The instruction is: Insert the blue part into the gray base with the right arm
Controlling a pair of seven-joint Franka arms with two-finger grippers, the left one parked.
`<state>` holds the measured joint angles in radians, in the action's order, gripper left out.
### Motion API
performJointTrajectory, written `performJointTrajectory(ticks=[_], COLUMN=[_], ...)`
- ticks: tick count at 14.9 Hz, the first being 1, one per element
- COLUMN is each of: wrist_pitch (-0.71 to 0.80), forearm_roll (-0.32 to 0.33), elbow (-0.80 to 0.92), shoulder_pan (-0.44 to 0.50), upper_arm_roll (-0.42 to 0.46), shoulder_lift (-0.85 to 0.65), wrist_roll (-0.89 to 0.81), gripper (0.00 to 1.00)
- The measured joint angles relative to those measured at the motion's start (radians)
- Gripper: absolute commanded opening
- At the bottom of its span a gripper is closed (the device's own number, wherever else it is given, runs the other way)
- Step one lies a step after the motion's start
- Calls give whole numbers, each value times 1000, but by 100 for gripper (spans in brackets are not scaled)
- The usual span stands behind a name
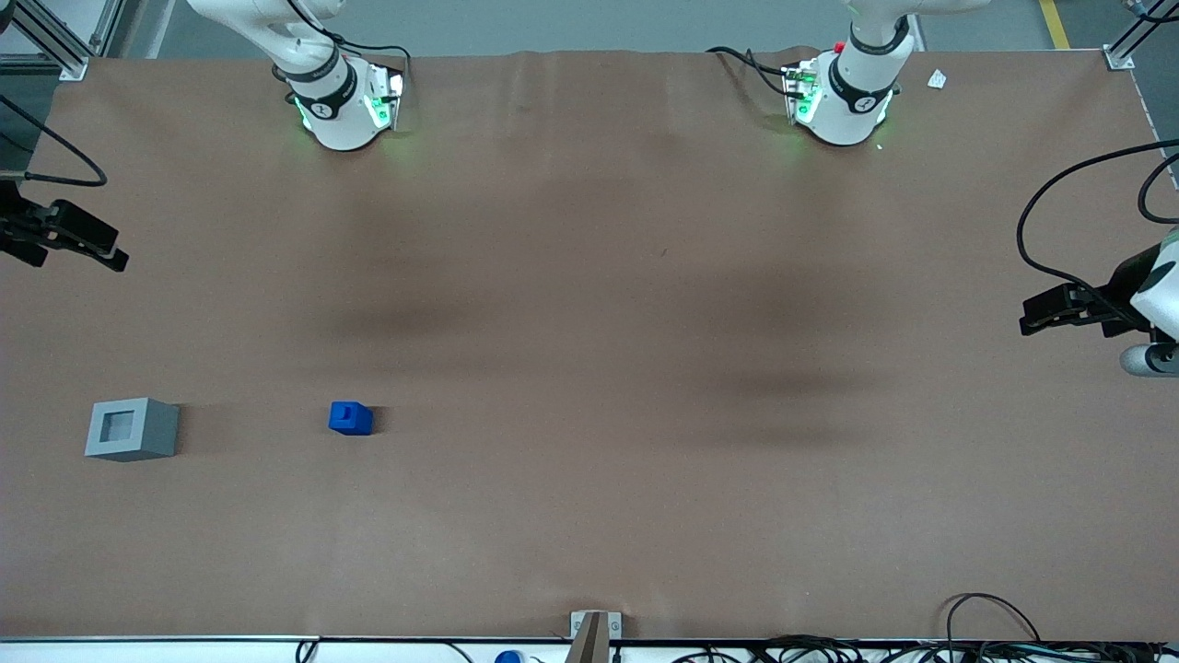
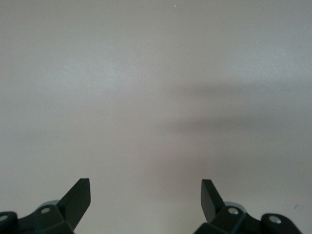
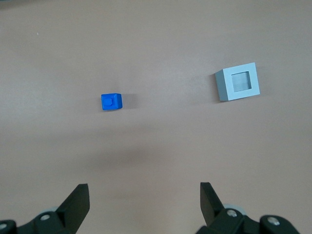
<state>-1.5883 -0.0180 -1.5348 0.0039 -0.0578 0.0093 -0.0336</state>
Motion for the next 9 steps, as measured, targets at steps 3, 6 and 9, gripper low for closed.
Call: performJointTrajectory(ticks=[3, 6, 9], wrist_pitch=[0, -1, -4], forearm_roll=[0, 0, 0], elbow=[0, 1, 1], shoulder_pan=[0, 2, 7], upper_arm_roll=[1, 3, 5], shoulder_lift=[0, 0, 0], wrist_roll=[0, -4, -6], gripper=[100, 100, 100])
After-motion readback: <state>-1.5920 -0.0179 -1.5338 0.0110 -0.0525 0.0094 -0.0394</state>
